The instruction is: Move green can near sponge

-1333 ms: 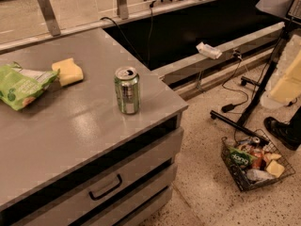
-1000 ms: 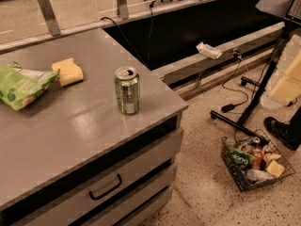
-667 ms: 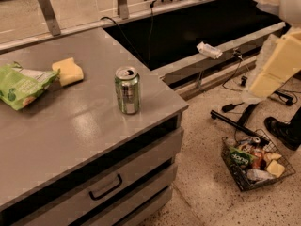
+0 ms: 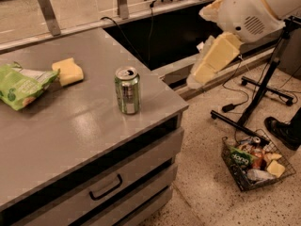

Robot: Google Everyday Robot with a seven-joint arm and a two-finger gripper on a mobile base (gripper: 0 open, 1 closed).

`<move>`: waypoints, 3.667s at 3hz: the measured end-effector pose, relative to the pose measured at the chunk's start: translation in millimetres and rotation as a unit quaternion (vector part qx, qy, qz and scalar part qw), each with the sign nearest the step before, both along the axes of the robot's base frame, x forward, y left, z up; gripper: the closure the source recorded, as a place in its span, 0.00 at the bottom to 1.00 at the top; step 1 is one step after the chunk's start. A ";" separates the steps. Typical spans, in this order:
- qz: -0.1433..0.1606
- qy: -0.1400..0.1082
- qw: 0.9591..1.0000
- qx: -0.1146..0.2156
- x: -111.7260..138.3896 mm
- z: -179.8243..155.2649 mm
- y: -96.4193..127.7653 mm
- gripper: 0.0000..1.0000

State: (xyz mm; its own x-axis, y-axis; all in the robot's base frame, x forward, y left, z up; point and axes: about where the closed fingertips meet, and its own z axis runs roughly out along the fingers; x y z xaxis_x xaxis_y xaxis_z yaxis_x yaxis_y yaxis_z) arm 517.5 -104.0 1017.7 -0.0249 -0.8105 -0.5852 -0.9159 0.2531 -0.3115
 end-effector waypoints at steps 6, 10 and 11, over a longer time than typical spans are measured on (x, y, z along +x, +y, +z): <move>0.137 0.039 0.986 0.090 39.9 -105.5 157.4 0.41; 0.149 0.039 0.985 0.077 53.9 -104.2 159.1 1.00; 0.150 0.034 0.985 0.076 81.2 -95.7 160.9 1.00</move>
Offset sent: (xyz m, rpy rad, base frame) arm 0.0710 0.1074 -0.0903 0.2357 0.0440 0.1153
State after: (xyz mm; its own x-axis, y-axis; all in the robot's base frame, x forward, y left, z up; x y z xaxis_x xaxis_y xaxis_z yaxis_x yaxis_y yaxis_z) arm 598.7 57.0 922.0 0.1587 -0.6909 -0.7053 -0.9740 0.0073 -0.2264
